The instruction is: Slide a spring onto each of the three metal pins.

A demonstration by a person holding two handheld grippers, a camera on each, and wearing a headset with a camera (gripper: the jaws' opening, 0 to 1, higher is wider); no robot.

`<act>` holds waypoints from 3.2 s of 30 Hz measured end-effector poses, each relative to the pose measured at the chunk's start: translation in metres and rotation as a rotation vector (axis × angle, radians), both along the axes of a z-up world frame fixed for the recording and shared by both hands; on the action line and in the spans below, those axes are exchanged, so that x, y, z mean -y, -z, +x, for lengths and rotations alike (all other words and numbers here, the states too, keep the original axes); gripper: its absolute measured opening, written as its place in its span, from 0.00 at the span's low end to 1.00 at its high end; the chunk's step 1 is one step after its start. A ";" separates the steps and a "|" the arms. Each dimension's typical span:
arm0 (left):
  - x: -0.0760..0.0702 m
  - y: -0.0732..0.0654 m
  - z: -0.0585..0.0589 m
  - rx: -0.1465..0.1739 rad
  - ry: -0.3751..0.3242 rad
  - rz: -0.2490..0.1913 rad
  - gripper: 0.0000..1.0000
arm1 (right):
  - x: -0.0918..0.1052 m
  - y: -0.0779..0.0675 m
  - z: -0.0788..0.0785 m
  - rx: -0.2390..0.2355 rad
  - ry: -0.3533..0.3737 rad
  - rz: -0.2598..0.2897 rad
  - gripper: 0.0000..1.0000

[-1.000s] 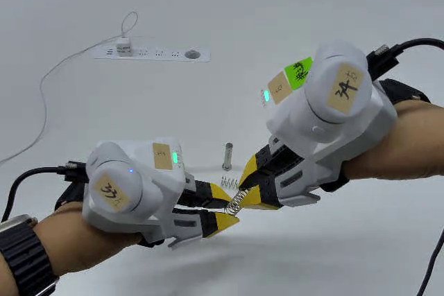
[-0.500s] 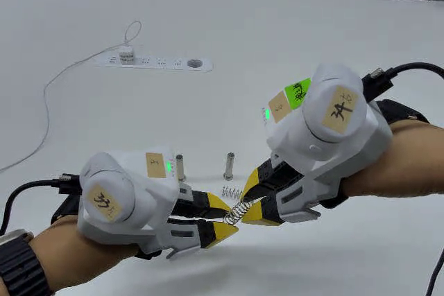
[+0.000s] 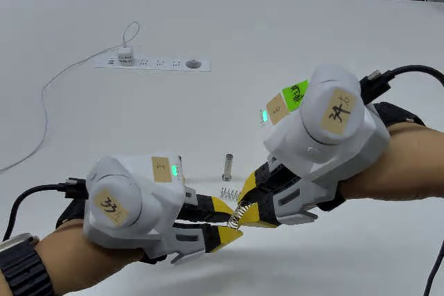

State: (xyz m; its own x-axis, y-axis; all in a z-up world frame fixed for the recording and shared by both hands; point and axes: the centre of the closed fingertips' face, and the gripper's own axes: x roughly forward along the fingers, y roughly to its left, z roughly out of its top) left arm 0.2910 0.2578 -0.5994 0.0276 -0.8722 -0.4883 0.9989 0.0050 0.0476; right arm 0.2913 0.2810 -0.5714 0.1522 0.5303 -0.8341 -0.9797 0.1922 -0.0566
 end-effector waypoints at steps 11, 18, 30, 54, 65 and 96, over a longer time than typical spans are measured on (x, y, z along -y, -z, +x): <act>0.002 -0.002 0.000 0.003 0.017 -0.004 0.11 | 0.001 -0.002 0.000 -0.002 0.008 -0.008 0.11; 0.005 -0.003 -0.003 -0.008 0.028 -0.014 0.12 | 0.004 -0.002 -0.002 -0.007 0.018 -0.014 0.11; -0.007 -0.008 -0.004 -0.036 0.009 -0.034 0.28 | 0.033 -0.015 0.013 0.013 0.084 -0.037 0.11; -0.087 -0.044 0.033 -0.030 -0.231 -0.130 0.59 | 0.116 -0.015 0.083 0.080 0.250 -0.199 0.11; -0.091 -0.049 0.040 -0.024 -0.262 -0.147 0.64 | 0.119 0.007 0.098 0.039 0.265 -0.222 0.11; -0.096 -0.043 0.045 -0.025 -0.249 -0.114 0.62 | 0.110 0.060 0.101 -0.026 0.319 -0.243 0.11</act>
State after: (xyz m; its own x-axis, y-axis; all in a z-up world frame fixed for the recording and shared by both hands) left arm 0.3356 0.3542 -0.5565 0.2370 -0.8897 -0.3903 0.9671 0.2544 0.0075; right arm 0.3928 0.1713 -0.6317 0.2548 0.2466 -0.9350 -0.8748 0.4709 -0.1142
